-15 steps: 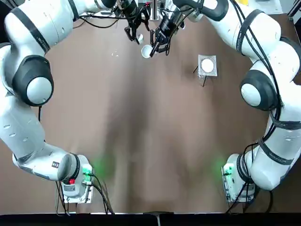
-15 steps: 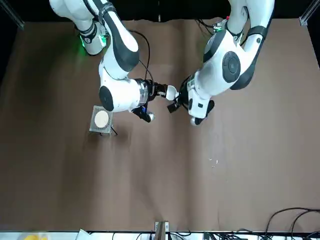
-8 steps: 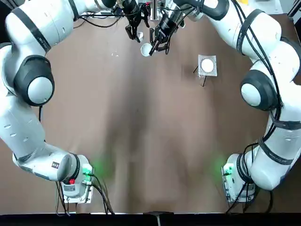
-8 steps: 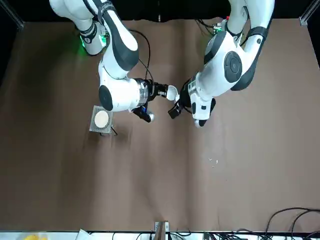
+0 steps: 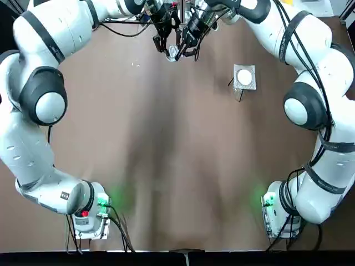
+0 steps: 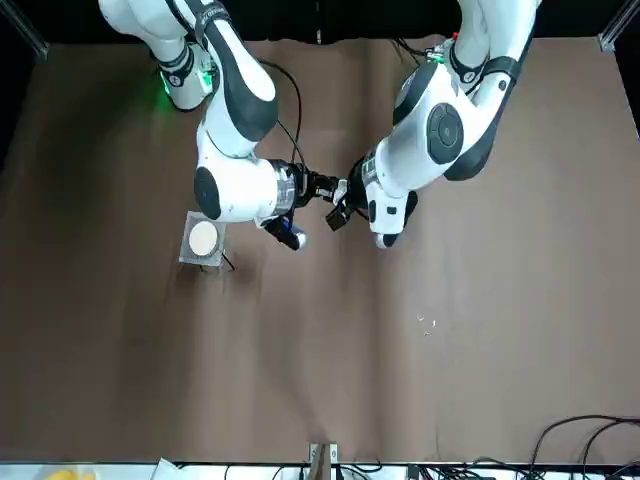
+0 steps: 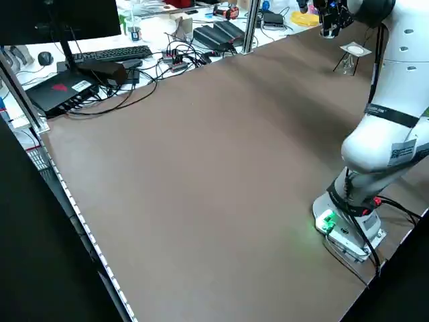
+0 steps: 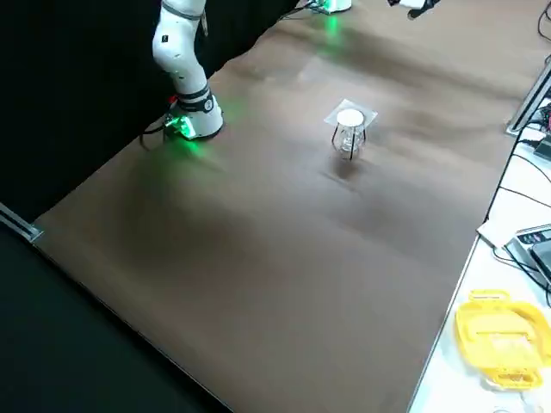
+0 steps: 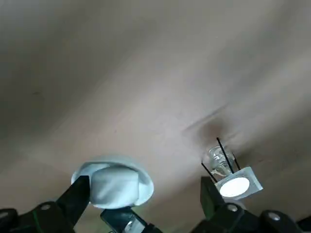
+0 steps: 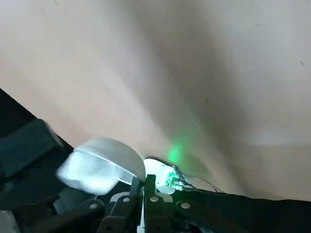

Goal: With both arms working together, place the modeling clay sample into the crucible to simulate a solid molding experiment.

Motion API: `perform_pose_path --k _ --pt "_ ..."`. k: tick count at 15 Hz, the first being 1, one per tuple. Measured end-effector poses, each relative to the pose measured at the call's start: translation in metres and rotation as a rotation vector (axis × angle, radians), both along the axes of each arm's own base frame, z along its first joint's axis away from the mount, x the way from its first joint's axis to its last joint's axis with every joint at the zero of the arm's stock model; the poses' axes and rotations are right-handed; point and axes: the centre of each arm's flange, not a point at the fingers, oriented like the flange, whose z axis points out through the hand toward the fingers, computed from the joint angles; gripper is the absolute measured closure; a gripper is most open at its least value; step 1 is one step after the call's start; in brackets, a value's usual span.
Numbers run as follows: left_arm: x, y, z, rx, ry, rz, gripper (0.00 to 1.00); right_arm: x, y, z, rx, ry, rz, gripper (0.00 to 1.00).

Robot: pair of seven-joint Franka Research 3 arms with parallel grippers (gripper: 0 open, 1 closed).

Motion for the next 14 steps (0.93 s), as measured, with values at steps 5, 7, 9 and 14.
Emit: perform_pose_path --k 5,7,9,14 --pt "0.000 -0.003 -0.007 0.004 0.011 0.000 0.00 0.001 0.000 0.000 0.001 -0.003 -0.004 0.96" --pt "0.002 -0.003 -0.004 -0.002 0.005 0.002 0.00 0.003 -0.002 0.000 0.000 -0.004 -0.009 0.96" --pt "0.004 -0.003 0.004 -0.010 -0.004 0.006 0.00 0.005 -0.005 0.000 0.000 -0.005 -0.014 0.96" --pt "0.004 0.000 0.016 -0.004 0.013 0.000 0.00 0.010 -0.011 -0.002 -0.001 -0.004 -0.026 0.96"
